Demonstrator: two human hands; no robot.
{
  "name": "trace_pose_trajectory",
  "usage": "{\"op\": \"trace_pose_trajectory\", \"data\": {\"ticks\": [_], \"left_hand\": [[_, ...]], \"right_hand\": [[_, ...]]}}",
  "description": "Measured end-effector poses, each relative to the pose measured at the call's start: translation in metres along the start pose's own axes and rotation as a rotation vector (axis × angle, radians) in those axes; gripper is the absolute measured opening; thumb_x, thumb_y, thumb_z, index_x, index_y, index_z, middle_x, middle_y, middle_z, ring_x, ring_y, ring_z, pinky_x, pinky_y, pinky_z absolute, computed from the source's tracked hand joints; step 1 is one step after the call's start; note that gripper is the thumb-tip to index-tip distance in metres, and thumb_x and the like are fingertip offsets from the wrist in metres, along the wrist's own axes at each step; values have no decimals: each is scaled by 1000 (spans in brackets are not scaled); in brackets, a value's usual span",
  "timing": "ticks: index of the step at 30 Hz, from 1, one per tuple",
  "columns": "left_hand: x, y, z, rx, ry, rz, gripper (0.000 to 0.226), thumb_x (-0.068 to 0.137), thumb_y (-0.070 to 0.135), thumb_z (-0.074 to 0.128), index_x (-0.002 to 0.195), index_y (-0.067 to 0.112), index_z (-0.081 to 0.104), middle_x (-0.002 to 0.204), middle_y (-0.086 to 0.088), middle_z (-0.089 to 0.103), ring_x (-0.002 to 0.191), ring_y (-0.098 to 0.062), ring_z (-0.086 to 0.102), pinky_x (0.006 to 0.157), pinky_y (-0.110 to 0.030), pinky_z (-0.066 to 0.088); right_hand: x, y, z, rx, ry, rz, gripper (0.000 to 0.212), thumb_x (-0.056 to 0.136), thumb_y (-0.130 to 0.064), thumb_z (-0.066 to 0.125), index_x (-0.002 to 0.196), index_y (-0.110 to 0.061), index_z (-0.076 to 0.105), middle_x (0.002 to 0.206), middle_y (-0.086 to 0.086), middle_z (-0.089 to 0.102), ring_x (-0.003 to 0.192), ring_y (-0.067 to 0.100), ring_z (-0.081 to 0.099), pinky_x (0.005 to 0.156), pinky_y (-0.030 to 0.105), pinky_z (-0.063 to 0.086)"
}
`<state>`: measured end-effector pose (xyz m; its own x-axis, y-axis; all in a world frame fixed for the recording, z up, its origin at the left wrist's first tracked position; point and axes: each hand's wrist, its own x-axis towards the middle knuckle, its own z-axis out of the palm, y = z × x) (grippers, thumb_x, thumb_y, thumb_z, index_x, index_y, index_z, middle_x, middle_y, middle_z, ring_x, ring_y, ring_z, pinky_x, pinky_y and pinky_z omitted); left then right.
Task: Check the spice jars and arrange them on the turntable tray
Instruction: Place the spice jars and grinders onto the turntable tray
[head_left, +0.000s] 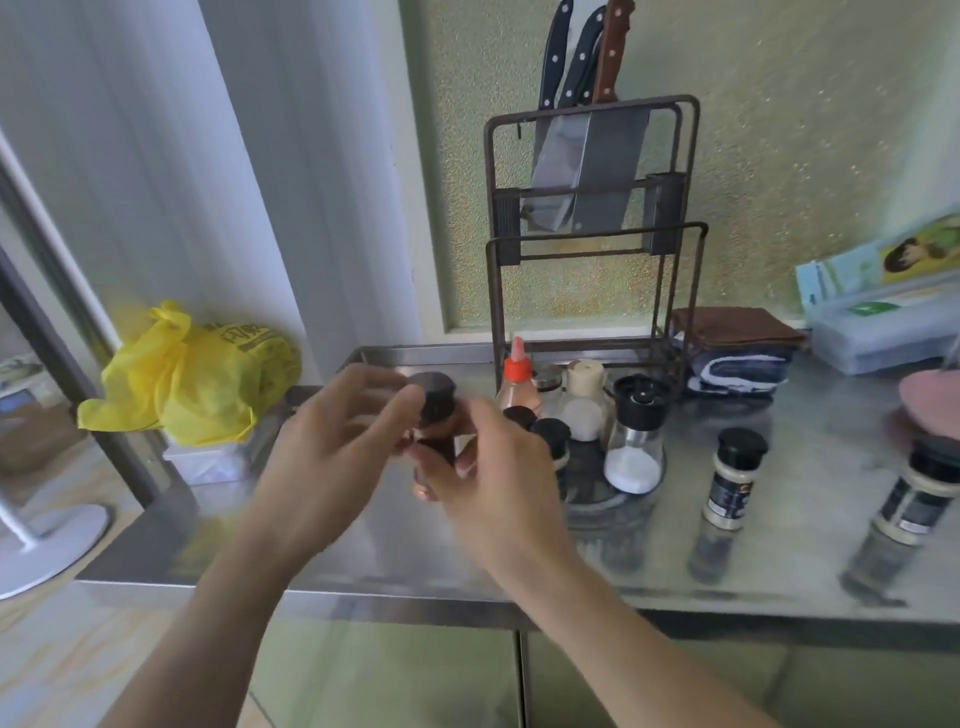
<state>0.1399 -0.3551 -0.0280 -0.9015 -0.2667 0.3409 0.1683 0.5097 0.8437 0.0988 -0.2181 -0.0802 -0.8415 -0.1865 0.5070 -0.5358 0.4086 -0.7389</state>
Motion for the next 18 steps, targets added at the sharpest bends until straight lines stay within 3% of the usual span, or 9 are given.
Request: {"op": "trace_pose_trajectory", "data": {"ticks": [4, 6, 9, 12, 15, 18], "left_hand": [[14, 59, 51, 117, -168, 231, 24, 92, 46, 67, 113, 36, 66, 97, 10, 77, 86, -4, 75, 82, -28, 60], [26, 69, 79, 227, -224, 330, 24, 93, 42, 66, 115, 31, 65, 95, 9, 77, 88, -3, 73, 84, -27, 59], [44, 64, 109, 448, -280, 465, 29, 91, 43, 63, 109, 22, 70, 102, 4, 75, 97, -15, 70, 90, -35, 55], [52, 49, 121, 715, -347, 497, 31, 91, 43, 60, 105, 20, 74, 112, -2, 68, 107, -24, 63, 94, -38, 52], [52, 36, 121, 811, -380, 492, 29, 89, 44, 59, 96, 22, 78, 118, -2, 69, 113, -25, 62, 100, -44, 53], [51, 29, 122, 866, -413, 465, 35, 88, 45, 56, 97, 21, 80, 113, -2, 69, 109, -26, 63, 90, -44, 56]], "right_hand": [[2, 16, -88, -72, 169, 54, 25, 85, -39, 80, 104, -28, 67, 88, -14, 76, 78, 2, 70, 68, 18, 52], [5, 34, -110, -89, 192, 135, 23, 83, -37, 80, 99, -28, 67, 87, -13, 76, 80, 7, 71, 71, 27, 54], [8, 68, -113, -179, 147, 240, 20, 83, -30, 82, 95, -23, 67, 86, -10, 75, 81, 11, 71, 78, 38, 58], [9, 96, -97, -301, 54, 273, 21, 83, -35, 81, 90, -25, 65, 85, -9, 74, 83, 14, 71, 75, 36, 57], [8, 109, -83, -367, -3, 286, 20, 84, -34, 81, 95, -23, 69, 91, -5, 76, 90, 19, 71, 76, 33, 54], [3, 113, -76, -360, -40, 290, 21, 85, -31, 80, 100, -20, 71, 97, -1, 78, 93, 22, 72, 76, 31, 53]]}}
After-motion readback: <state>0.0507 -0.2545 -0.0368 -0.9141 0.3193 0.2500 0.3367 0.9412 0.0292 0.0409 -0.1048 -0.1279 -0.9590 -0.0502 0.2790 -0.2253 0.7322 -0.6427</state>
